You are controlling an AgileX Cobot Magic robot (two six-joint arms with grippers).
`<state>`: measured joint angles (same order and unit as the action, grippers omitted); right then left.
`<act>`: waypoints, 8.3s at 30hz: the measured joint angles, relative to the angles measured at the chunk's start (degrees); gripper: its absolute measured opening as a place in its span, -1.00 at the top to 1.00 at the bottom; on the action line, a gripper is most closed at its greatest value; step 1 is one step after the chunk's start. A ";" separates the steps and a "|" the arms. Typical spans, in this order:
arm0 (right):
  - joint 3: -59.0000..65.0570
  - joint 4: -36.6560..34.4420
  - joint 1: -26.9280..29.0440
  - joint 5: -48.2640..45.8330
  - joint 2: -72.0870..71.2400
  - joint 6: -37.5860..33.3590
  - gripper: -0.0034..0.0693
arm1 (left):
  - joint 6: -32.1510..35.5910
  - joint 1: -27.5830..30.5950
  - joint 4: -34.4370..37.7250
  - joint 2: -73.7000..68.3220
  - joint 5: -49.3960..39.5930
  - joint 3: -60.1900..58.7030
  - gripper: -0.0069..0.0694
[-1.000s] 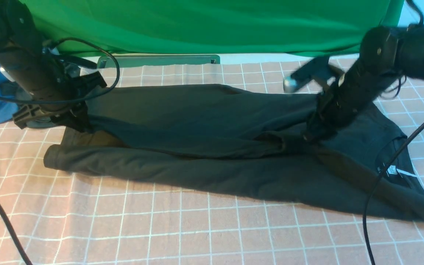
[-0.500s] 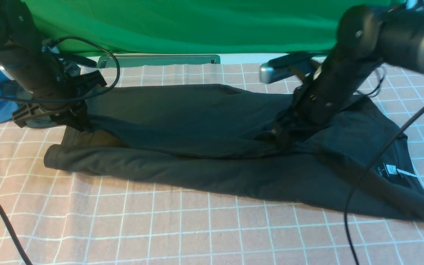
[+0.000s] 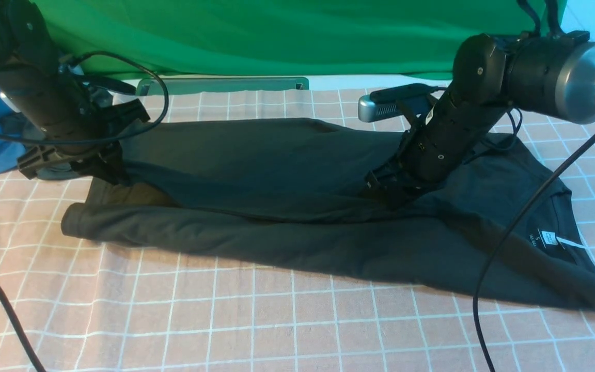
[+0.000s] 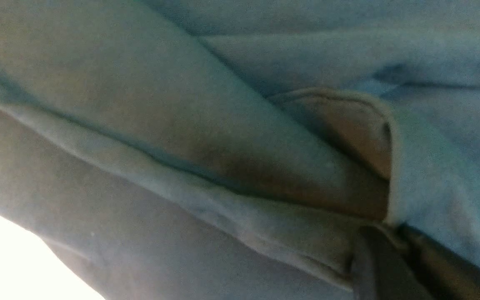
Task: Fold a long-sleeved shirt over a pink coffee tablecloth.
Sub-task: 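Fold the black garment in half by bringing its near edge over to the far edge, then pull the folded dark garment lengthwise by its ends to straighten it flat on the table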
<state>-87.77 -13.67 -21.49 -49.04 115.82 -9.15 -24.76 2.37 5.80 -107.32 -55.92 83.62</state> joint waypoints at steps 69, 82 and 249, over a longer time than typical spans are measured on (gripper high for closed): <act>-26.77 6.07 16.17 -20.27 7.56 -10.94 0.12 | 17.80 -3.20 9.49 -6.82 -1.82 21.17 0.72; -26.77 3.14 15.43 -20.68 16.05 -15.35 -0.09 | 19.62 -13.85 4.92 -7.71 -0.06 12.94 0.79; 1.32 16.02 22.80 -17.22 -10.57 1.60 -0.37 | 10.74 3.44 -6.91 -5.47 10.16 -8.46 0.16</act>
<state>-86.45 2.35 1.31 -66.26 105.25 -7.55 -14.02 5.81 -1.10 -112.80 -45.75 75.16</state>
